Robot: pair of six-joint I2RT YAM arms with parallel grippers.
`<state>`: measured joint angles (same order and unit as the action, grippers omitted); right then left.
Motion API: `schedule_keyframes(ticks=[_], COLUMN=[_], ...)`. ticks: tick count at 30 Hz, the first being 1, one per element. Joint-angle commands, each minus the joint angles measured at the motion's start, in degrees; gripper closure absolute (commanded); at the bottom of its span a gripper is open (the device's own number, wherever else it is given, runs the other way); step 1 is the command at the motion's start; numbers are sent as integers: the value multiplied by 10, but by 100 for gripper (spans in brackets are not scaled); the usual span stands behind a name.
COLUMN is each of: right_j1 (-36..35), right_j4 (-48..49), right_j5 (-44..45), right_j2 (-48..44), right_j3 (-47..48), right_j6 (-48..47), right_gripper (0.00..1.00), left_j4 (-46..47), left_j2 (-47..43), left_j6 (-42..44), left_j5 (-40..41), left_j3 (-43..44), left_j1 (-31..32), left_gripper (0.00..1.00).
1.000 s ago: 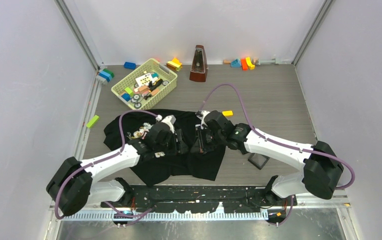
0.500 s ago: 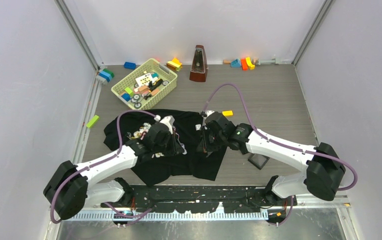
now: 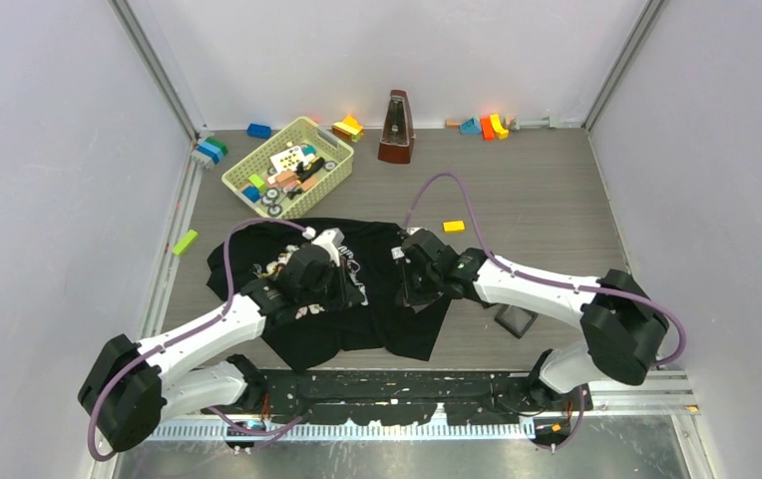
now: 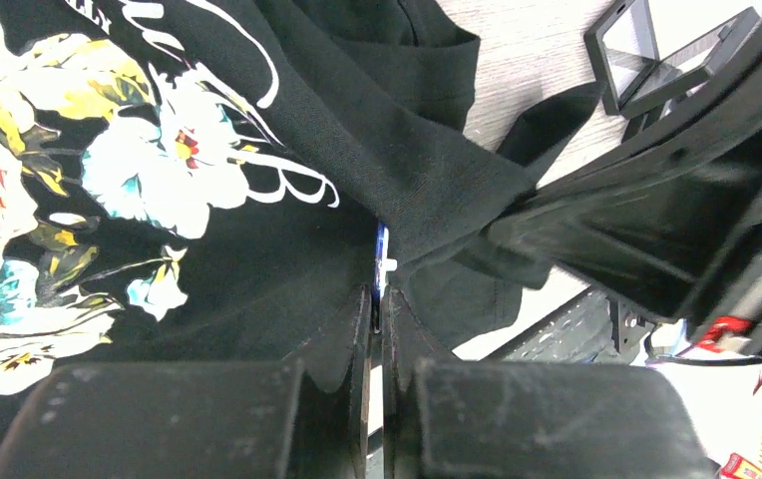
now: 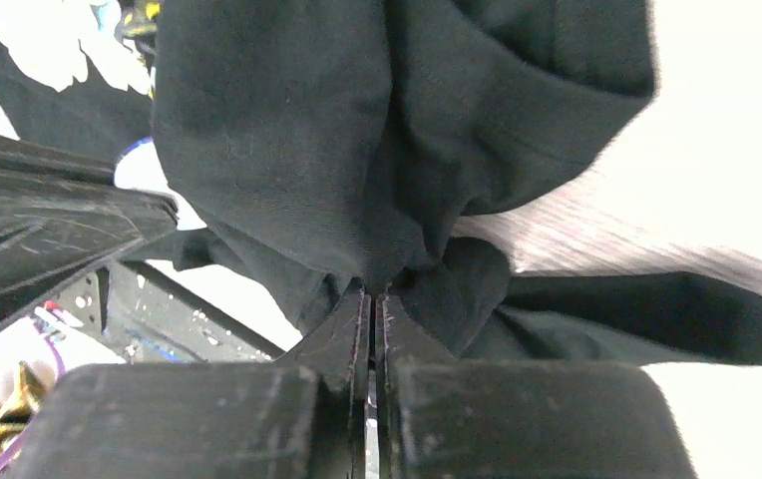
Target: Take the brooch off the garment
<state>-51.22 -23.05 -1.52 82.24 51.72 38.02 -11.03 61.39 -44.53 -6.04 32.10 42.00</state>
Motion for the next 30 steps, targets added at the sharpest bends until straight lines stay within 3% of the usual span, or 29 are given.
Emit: schedule_keyframes(ticks=[1, 4, 12, 14, 15, 16, 17, 19, 25, 30], right_j1=[-1, -1, -1, -1, -1, -1, -1, -1, 1, 1], right_j4=[87, 108, 64, 73, 79, 96, 108, 168, 336, 376], right_j5=[-103, -143, -96, -88, -81, -78, -76, -69, -56, -50], right_j2=[19, 26, 46, 37, 32, 18, 9, -23, -89, -76], right_j3=[-25, -32, -9, -10, -12, -19, -22, -39, -100, -105], right_j6=[28, 41, 34, 45, 54, 59, 70, 96, 189, 226], right_gripper=[98, 98, 98, 90, 75, 68, 55, 44, 41, 43], left_j4=[5, 6, 8, 13, 20, 27, 34, 54, 135, 175], left_j2=[-22, -27, -46, -60, -65, -67, -69, -69, -69, -75], left_j6=[22, 28, 30, 24, 21, 16, 11, -3, -64, -87], left_j5=[10, 8, -64, -75, -82, -91, -99, -121, -175, -193], left_j3=[4, -1, 7, -2, -8, -12, -16, -24, -45, -57], left_j1=[-8, -17, -64, -69, -70, -71, -71, -71, -73, -73], left_gripper=[100, 100, 100, 100, 100, 100, 100, 100, 100, 100])
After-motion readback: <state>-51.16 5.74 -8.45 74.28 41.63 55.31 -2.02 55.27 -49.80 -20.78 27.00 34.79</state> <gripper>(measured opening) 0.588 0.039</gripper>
